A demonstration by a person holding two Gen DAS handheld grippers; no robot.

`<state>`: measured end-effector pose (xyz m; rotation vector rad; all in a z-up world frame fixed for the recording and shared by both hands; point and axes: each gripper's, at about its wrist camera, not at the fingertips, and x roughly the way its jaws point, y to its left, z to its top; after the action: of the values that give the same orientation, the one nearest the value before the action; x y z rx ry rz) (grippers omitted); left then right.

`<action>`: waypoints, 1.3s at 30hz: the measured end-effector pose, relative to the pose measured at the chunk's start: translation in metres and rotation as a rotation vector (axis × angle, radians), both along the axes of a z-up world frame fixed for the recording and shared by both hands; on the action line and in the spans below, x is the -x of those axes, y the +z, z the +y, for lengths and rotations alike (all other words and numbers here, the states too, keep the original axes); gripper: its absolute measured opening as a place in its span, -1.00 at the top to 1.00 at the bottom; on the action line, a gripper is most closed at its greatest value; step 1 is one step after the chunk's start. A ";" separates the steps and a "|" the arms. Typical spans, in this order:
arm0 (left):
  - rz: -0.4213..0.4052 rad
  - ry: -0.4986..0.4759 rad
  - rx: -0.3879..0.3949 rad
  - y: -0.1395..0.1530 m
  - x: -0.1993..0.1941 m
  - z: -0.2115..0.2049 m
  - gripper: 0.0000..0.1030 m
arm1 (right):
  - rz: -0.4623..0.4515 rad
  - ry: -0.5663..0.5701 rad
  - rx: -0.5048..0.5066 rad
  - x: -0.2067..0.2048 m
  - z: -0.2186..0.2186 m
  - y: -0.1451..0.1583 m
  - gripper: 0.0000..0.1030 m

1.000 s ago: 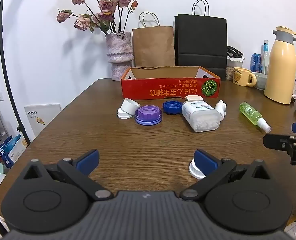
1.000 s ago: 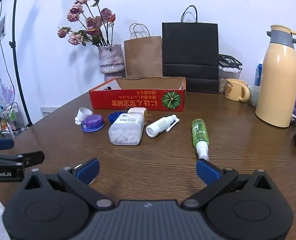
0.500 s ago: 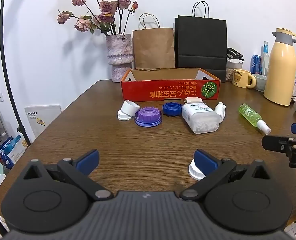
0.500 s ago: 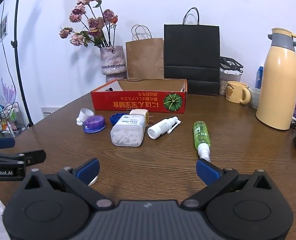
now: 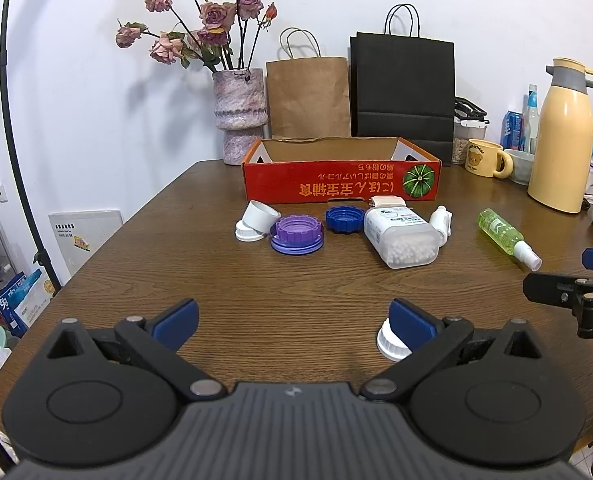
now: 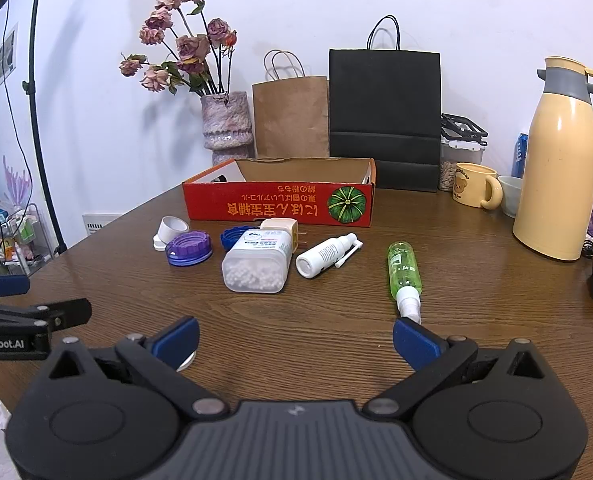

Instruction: Organize rigid objects

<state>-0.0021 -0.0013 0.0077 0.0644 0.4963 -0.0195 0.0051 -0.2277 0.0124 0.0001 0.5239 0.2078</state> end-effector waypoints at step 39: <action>-0.015 -0.011 0.002 0.009 0.002 -0.004 -1.00 | -0.007 0.001 0.003 0.002 0.000 0.000 -1.00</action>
<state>-0.0042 -0.0058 0.0167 0.0654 0.4813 -0.0302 0.0028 -0.2279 0.0125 -0.0040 0.5175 0.2077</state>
